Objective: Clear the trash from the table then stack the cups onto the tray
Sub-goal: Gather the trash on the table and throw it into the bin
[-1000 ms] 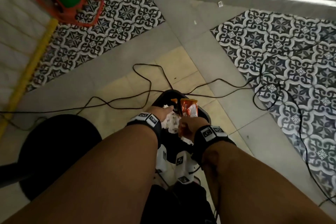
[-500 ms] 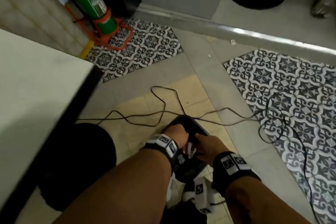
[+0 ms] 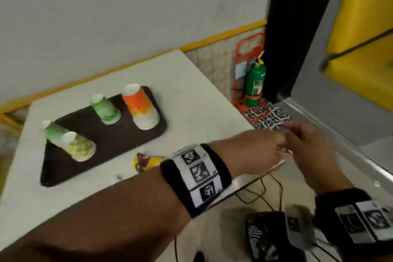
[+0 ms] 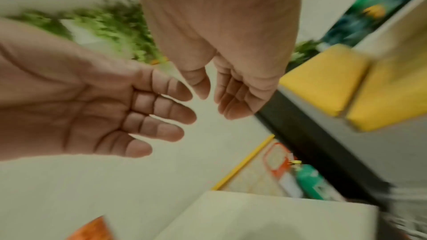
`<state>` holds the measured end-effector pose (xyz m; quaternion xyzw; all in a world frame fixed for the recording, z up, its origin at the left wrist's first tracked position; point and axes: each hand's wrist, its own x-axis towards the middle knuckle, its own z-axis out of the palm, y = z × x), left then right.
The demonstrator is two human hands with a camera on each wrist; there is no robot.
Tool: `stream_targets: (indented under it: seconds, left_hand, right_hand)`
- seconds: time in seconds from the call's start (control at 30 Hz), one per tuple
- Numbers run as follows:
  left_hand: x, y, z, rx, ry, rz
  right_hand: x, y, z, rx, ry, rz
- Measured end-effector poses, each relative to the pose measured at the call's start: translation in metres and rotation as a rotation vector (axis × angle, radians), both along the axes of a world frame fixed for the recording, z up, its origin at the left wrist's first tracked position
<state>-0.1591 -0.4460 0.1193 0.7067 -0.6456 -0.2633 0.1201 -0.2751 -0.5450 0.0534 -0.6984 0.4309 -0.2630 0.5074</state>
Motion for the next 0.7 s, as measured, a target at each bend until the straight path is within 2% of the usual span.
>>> stream_targets:
  seconds: [0.07,0.17,0.3,0.37,0.43,0.53,0.7]
  left_hand:
    - [0.048,0.042,0.02,-0.05,-0.072,0.113]
    - [0.108,0.114,0.023,-0.022,-0.139,0.312]
    - [0.151,0.208,-0.007,0.041,-0.169,0.507]
    - [0.161,0.248,-0.032,0.07,-0.146,0.536]
    - [0.169,0.279,-0.057,0.084,-0.107,0.545]
    - [0.167,0.306,-0.081,0.214,-0.133,0.606]
    - [0.16,0.303,-0.1,0.237,-0.204,0.525]
  right_hand:
    - [0.042,0.027,0.022,-0.098,0.041,0.249]
    - [0.088,0.076,0.036,-0.26,0.186,0.585]
    - [0.117,0.129,0.023,-0.424,0.541,1.024]
    - [0.121,0.15,0.014,-0.509,0.704,1.161]
    - [0.121,0.164,0.006,-0.546,0.828,1.18]
    - [0.117,0.176,-0.012,-0.561,0.994,1.139]
    - [0.115,0.198,-0.033,-0.515,1.043,0.991]
